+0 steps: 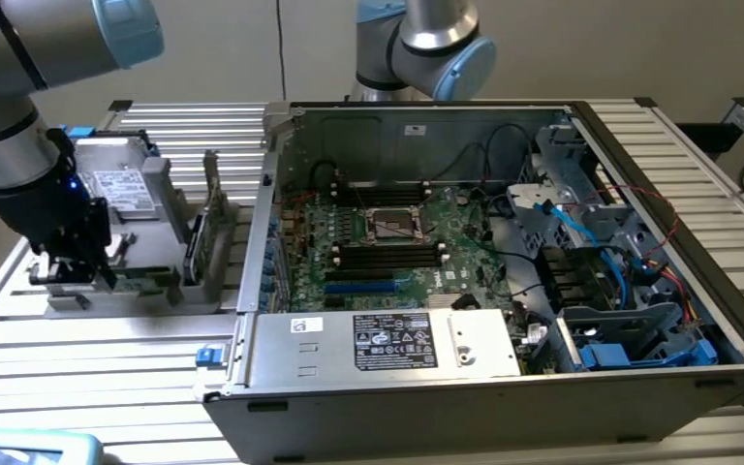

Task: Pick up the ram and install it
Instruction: 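Pick up the ram and move it above insertion slot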

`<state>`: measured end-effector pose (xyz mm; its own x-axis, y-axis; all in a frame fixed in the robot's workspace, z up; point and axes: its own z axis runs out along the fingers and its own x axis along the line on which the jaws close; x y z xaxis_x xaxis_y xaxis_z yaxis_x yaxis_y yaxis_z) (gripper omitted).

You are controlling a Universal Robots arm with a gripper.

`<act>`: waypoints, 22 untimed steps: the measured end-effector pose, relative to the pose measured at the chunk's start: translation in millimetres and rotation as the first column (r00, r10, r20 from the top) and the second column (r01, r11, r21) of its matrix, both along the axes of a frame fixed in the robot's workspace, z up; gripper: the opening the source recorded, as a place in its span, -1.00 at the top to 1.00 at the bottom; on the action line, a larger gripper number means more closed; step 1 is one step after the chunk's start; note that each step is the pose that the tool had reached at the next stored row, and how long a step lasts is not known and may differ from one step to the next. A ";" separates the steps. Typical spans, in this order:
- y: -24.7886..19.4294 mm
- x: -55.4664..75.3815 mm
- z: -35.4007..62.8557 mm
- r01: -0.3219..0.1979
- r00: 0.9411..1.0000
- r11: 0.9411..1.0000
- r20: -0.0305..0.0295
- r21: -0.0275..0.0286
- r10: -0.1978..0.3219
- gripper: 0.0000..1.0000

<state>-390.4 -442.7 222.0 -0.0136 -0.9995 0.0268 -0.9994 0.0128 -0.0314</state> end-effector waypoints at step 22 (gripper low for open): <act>0.0 -2.6 95.9 -0.003 1.000 1.000 0.000 -0.012 0.003 0.73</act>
